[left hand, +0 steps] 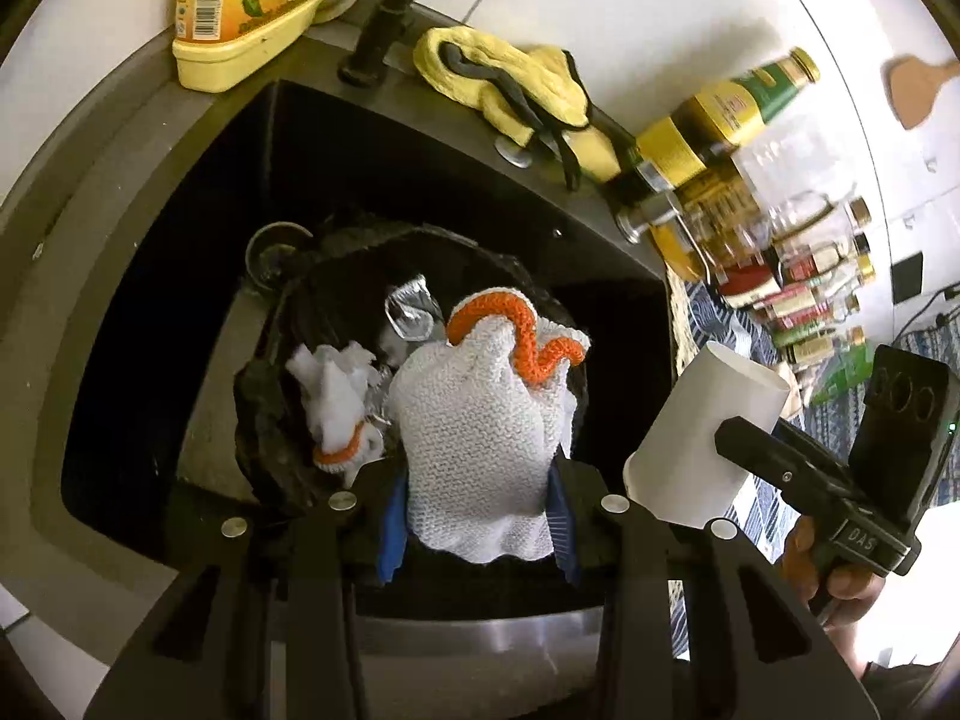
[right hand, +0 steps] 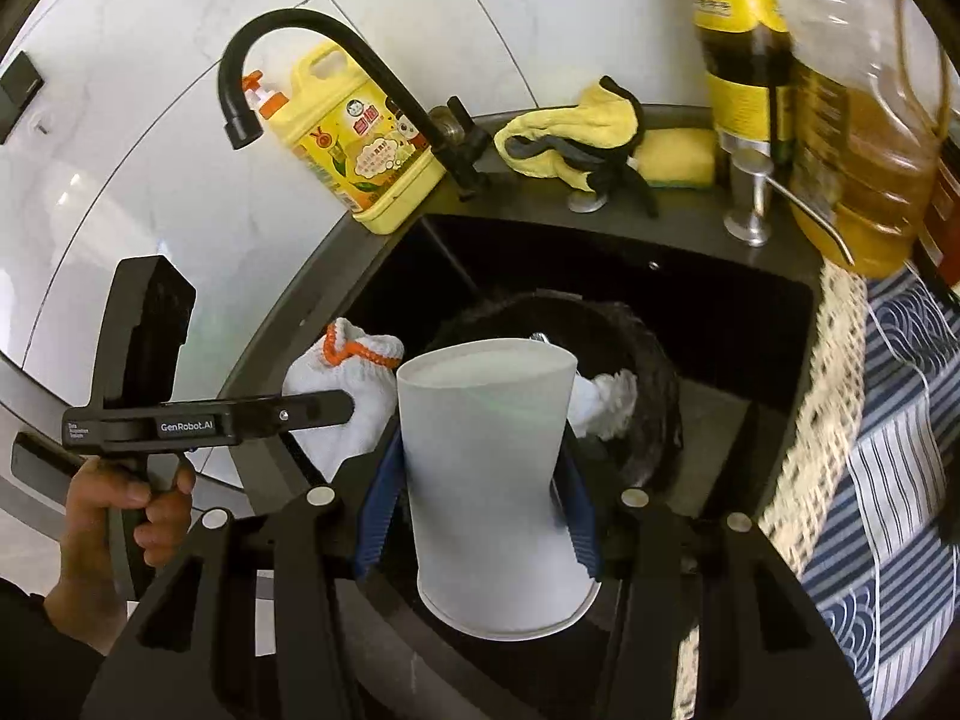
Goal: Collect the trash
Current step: 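Carry the white cup and mesh bag over the trash bag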
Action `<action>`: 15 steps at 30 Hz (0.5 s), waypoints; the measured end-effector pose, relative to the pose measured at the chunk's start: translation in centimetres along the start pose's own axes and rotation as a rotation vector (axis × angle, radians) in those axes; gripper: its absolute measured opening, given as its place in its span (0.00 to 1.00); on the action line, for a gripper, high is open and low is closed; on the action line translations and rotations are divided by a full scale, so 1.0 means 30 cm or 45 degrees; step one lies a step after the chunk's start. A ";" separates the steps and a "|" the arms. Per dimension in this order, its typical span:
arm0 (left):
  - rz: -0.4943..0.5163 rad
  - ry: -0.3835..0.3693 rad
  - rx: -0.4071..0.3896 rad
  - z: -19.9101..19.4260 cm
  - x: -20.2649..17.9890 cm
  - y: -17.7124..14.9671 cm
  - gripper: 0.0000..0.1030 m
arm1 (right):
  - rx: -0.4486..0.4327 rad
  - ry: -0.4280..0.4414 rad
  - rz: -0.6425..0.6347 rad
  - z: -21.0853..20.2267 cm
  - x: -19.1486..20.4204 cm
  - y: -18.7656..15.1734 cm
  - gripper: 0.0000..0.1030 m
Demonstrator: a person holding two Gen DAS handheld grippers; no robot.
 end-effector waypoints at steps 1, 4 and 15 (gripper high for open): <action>-0.009 -0.003 0.001 0.002 0.012 0.013 0.35 | 0.007 0.003 -0.001 0.011 0.000 0.016 0.47; -0.038 -0.020 0.008 0.013 0.043 0.046 0.35 | 0.038 0.013 0.001 0.051 -0.003 0.069 0.48; -0.070 0.058 0.077 0.090 0.090 0.133 0.37 | 0.150 0.083 0.050 0.197 -0.044 0.178 0.48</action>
Point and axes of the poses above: each gripper's, at about its wrist camera, not at the fingertips, and z roughly the way its jaws point, x to its left, y to its top, the point moved 1 cm from there along z, roughly the way its jaws point, and after that the axes turned 15 degrees about x, right-handed, at the moved point
